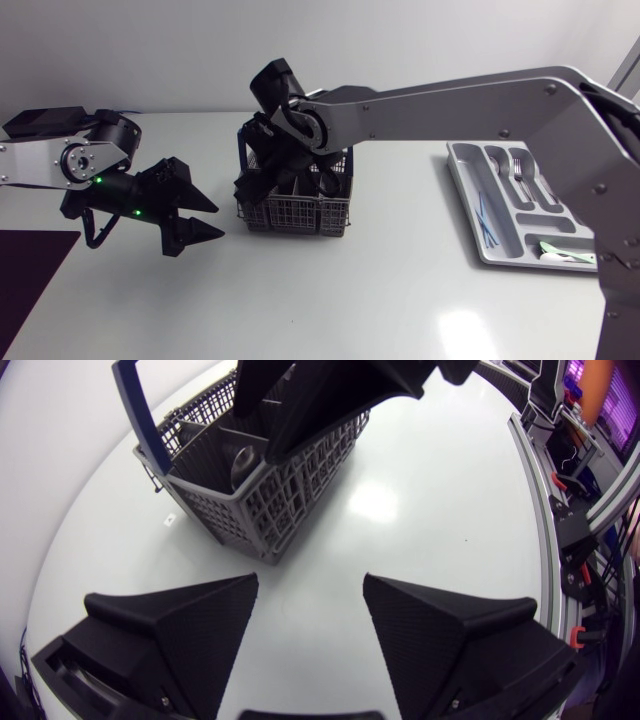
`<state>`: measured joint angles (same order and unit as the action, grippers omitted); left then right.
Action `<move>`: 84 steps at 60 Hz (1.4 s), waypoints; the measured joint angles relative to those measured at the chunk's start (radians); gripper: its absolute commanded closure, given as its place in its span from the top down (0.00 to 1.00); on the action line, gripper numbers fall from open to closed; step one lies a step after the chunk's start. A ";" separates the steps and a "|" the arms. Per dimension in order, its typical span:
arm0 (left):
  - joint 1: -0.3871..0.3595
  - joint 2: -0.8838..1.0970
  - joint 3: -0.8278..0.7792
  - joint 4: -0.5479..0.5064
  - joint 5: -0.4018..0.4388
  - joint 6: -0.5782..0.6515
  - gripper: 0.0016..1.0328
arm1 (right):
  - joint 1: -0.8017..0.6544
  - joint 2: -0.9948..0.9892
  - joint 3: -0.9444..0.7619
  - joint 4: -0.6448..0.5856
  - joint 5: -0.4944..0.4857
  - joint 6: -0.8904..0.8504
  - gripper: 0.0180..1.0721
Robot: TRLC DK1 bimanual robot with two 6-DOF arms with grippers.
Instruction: Unload the cutlery basket into the drawer organizer.
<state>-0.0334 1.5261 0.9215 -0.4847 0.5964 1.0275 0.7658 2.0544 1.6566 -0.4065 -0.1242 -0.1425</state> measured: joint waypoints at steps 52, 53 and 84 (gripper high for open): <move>0.059 -0.048 -0.101 0.034 0.028 0.009 0.72 | 0.033 0.035 -0.002 0.067 0.043 -0.014 0.12; 0.059 -0.048 -0.102 0.034 0.028 0.013 0.72 | 0.033 0.035 -0.002 0.067 0.043 -0.014 0.12; 0.061 -0.069 -0.114 0.034 0.028 0.016 0.72 | 0.039 0.044 0.030 0.007 0.039 -0.008 0.05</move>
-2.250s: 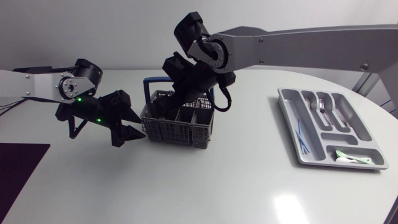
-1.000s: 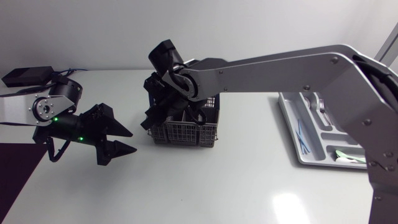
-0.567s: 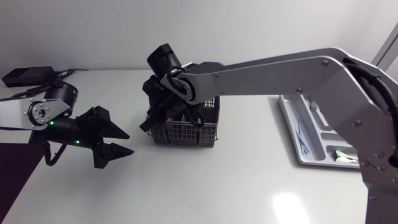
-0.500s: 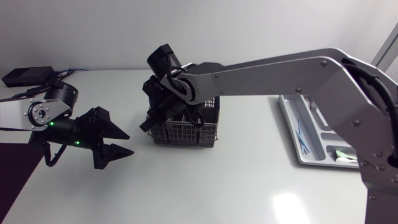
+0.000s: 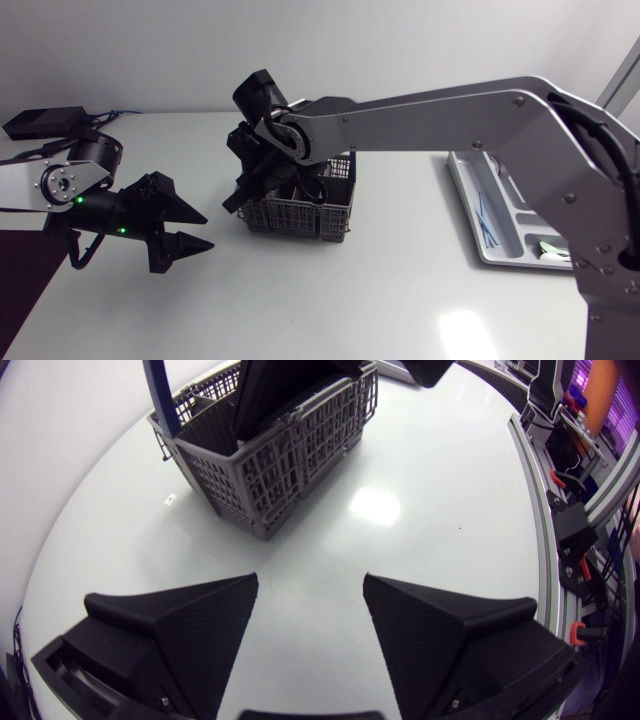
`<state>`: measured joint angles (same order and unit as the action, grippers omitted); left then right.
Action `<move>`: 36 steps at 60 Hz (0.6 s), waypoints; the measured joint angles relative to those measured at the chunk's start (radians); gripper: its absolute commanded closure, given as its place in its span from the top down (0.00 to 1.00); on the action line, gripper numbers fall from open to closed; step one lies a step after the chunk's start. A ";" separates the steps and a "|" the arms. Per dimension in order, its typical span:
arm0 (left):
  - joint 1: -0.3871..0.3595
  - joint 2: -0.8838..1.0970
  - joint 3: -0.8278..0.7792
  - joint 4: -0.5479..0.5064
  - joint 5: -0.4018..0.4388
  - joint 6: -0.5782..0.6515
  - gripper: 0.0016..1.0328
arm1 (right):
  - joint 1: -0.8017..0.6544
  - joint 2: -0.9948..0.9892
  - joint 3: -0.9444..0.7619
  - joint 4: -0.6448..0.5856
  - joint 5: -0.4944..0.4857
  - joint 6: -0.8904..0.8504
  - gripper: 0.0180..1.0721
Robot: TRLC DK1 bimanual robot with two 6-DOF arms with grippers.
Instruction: Unload the cutlery basket into the drawer organizer.
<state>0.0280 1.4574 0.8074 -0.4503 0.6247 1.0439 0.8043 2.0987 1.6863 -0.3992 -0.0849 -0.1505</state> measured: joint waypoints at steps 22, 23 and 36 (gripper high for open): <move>-0.007 -0.024 -0.033 0.007 0.000 0.000 0.72 | 0.001 -0.004 0.038 -0.099 0.008 0.020 0.05; -0.007 -0.024 -0.034 0.007 0.000 0.000 0.72 | 0.001 -0.004 0.038 -0.100 0.008 0.020 0.05; -0.011 -0.042 -0.044 0.007 0.000 0.000 0.72 | 0.002 -0.006 0.038 -0.101 0.011 0.025 0.05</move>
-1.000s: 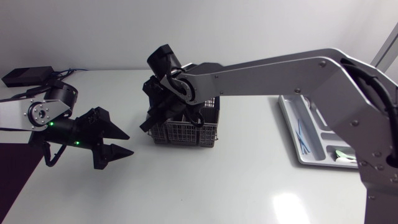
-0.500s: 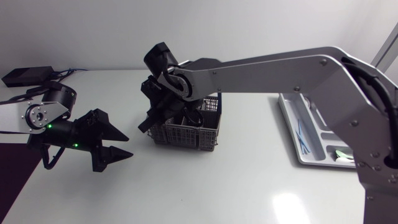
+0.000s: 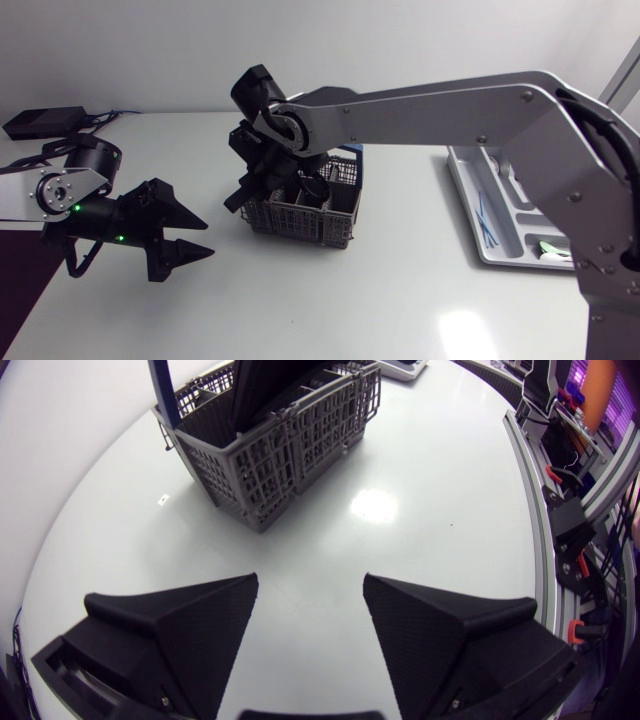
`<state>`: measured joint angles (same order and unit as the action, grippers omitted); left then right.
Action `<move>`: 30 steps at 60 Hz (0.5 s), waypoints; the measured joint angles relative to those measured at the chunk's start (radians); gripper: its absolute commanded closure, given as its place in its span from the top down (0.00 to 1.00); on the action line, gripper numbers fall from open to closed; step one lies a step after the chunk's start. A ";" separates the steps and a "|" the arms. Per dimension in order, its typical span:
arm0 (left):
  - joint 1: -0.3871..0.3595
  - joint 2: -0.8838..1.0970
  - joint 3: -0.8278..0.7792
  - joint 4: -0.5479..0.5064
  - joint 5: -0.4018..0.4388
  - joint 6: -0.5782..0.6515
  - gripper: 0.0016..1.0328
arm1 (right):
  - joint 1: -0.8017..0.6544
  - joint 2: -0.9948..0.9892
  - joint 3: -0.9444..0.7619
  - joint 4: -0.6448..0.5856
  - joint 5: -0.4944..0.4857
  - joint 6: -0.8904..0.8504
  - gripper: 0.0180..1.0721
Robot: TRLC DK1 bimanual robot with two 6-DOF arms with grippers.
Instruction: Unload the cutlery basket into the drawer organizer.
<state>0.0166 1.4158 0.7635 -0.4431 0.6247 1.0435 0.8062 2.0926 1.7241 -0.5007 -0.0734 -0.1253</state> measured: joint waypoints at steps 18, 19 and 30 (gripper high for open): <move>-0.005 -0.011 -0.019 0.000 0.000 0.000 0.72 | -0.031 -0.019 -0.027 0.040 -0.065 0.061 0.06; -0.005 -0.011 -0.019 0.000 0.000 0.000 0.72 | -0.035 -0.021 -0.031 0.045 -0.074 0.068 0.06; -0.006 -0.020 -0.028 0.005 0.000 0.000 0.72 | -0.069 -0.034 -0.074 0.096 -0.153 0.133 0.05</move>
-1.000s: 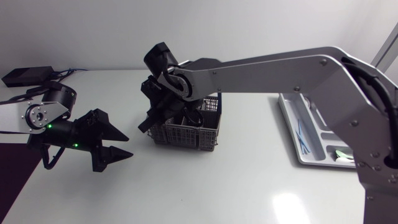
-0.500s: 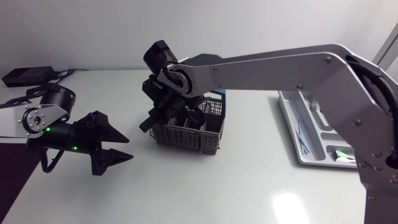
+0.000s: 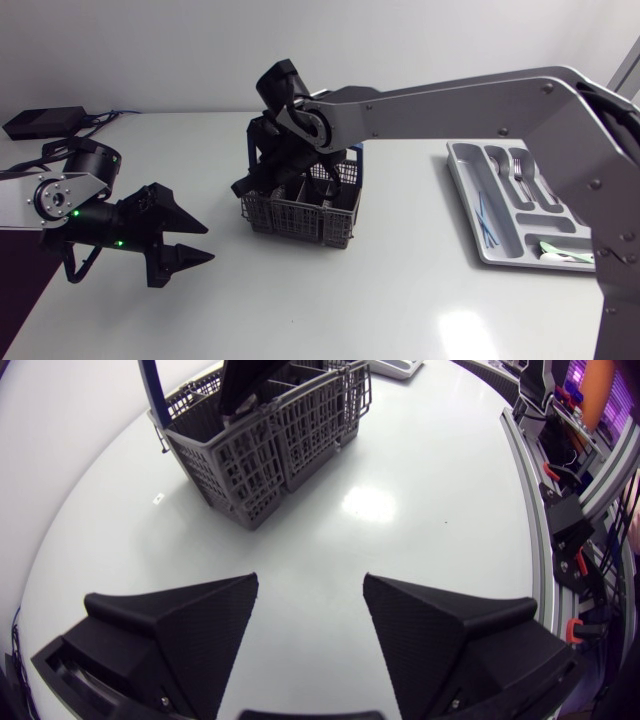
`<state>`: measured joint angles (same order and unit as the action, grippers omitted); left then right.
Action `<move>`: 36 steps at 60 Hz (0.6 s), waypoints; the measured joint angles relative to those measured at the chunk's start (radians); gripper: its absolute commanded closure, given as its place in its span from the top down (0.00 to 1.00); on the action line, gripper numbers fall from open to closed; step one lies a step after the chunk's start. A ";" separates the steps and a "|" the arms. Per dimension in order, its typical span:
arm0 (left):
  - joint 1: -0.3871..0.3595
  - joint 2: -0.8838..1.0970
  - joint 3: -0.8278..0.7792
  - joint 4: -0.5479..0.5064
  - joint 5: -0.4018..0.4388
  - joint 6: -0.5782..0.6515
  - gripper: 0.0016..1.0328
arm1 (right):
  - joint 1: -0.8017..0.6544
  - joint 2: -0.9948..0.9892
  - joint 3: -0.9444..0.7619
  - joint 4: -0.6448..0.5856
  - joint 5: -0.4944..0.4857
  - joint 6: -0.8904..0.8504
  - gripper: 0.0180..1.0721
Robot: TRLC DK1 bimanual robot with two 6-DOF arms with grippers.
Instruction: Unload the cutlery basket into the drawer organizer.
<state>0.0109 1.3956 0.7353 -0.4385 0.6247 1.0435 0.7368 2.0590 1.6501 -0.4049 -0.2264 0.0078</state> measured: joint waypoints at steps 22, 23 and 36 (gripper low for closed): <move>-0.010 -0.001 -0.015 0.012 0.000 -0.001 0.72 | -0.094 0.000 -0.020 0.035 -0.183 0.145 0.05; -0.011 -0.002 -0.016 0.012 0.000 -0.001 0.72 | -0.097 0.000 -0.020 0.036 -0.190 0.151 0.05; -0.019 -0.002 -0.018 0.014 0.000 -0.001 0.72 | -0.130 0.000 -0.030 0.047 -0.307 0.215 0.05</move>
<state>-0.0086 1.3937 0.7170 -0.4240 0.6247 1.0424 0.6064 2.0590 1.6199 -0.3584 -0.5331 0.2226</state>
